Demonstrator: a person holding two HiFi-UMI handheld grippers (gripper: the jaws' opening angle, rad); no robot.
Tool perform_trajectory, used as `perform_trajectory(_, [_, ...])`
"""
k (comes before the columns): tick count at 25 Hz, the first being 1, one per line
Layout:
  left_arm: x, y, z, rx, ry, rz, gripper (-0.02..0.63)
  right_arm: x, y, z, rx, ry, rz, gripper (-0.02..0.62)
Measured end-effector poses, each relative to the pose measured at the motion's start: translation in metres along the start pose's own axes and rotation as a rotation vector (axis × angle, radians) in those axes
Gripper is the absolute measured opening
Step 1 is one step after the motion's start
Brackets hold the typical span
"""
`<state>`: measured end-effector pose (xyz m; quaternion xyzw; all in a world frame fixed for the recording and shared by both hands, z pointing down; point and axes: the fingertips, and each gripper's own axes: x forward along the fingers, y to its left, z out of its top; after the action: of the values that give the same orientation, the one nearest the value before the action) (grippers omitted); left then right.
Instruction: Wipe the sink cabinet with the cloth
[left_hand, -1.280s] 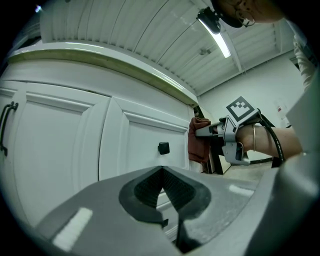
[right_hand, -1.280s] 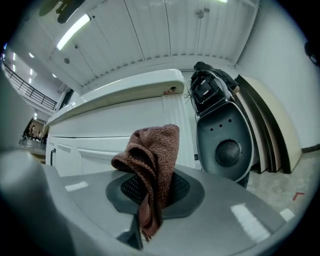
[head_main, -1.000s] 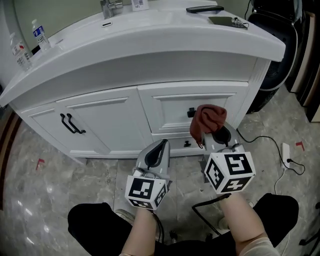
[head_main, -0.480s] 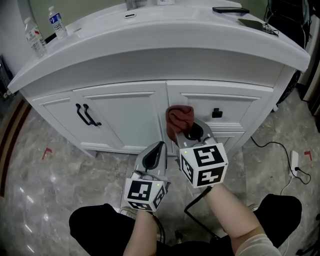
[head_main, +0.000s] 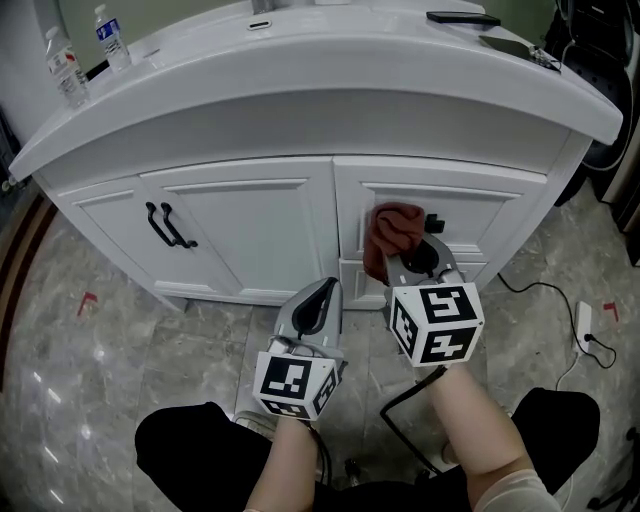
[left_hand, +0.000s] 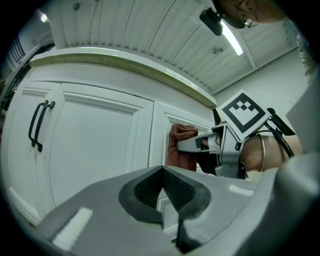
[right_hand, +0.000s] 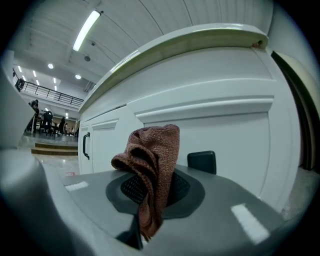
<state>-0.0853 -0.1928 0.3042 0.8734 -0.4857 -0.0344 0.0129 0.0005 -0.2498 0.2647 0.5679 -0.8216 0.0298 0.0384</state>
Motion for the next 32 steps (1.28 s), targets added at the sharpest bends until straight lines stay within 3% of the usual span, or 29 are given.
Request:
perform_trajectory(15, [0.016,-0.027,0.0,0.003,-0.003,-0.056,0.0,-0.042,-0.036,0.014,0.036,-0.043,-0.074,0.078])
perform_trajectory(19, [0.019,-0.035,-0.003,0.009,0.005,-0.074,0.0,-0.056,-0.058,0.015,0.038,-0.058,-0.13,0.077])
perform_trajectory(32, [0.036,-0.05,-0.015,0.015,0.035,-0.104,0.0,-0.051,-0.097,0.009,0.023,-0.027,-0.169,0.077])
